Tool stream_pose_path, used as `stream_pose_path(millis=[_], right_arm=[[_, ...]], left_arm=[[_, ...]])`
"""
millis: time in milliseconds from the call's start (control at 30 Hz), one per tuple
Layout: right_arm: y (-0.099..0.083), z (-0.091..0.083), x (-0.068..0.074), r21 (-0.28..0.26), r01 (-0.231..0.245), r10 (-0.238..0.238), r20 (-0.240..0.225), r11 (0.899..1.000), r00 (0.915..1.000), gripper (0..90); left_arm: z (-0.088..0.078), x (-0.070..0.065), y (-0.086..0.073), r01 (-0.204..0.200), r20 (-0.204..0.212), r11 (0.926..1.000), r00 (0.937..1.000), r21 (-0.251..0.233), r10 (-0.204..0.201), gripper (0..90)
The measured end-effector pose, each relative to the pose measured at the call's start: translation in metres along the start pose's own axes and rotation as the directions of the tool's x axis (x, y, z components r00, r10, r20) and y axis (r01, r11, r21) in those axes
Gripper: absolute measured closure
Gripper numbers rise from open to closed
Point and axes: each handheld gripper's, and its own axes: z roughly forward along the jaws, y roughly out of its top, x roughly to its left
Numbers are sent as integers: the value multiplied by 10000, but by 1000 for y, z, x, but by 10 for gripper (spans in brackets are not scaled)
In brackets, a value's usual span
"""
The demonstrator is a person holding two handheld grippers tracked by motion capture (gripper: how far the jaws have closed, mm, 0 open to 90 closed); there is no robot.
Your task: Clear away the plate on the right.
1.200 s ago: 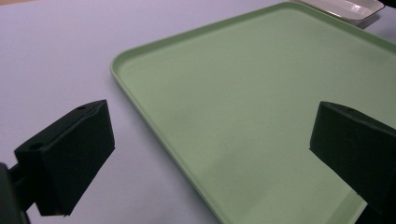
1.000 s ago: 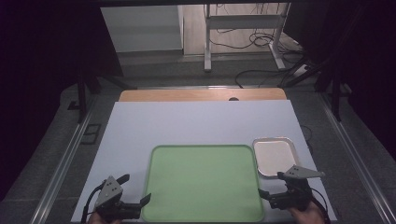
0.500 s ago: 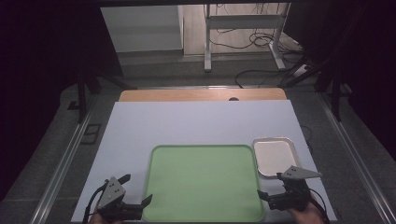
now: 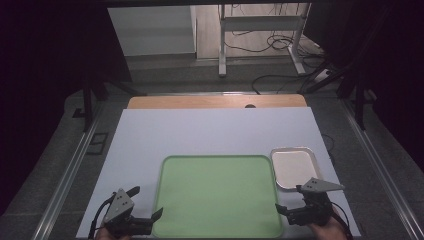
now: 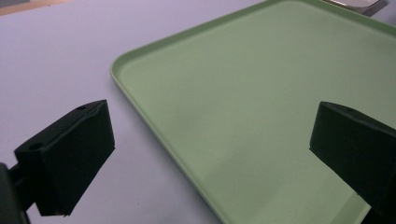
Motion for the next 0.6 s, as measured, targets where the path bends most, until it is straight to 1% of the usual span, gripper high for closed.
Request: stream_pose_path(millis=[233, 433, 600], right_arm=[[0, 0, 0, -11, -13, 13, 15, 10000, 10000, 0], [1, 1, -1, -161, -60, 61, 101, 9999, 9999, 0], [2, -1, -3, -413, -199, 205, 129, 9989, 9997, 0]], left_arm=[[0, 0, 0, 8, 10, 10000, 10000, 2, -8, 0], [0, 0, 0, 3, 0, 10000, 10000, -3, -3, 0], [0, 0, 0, 1, -5, 10000, 10000, 0, -1, 0]])
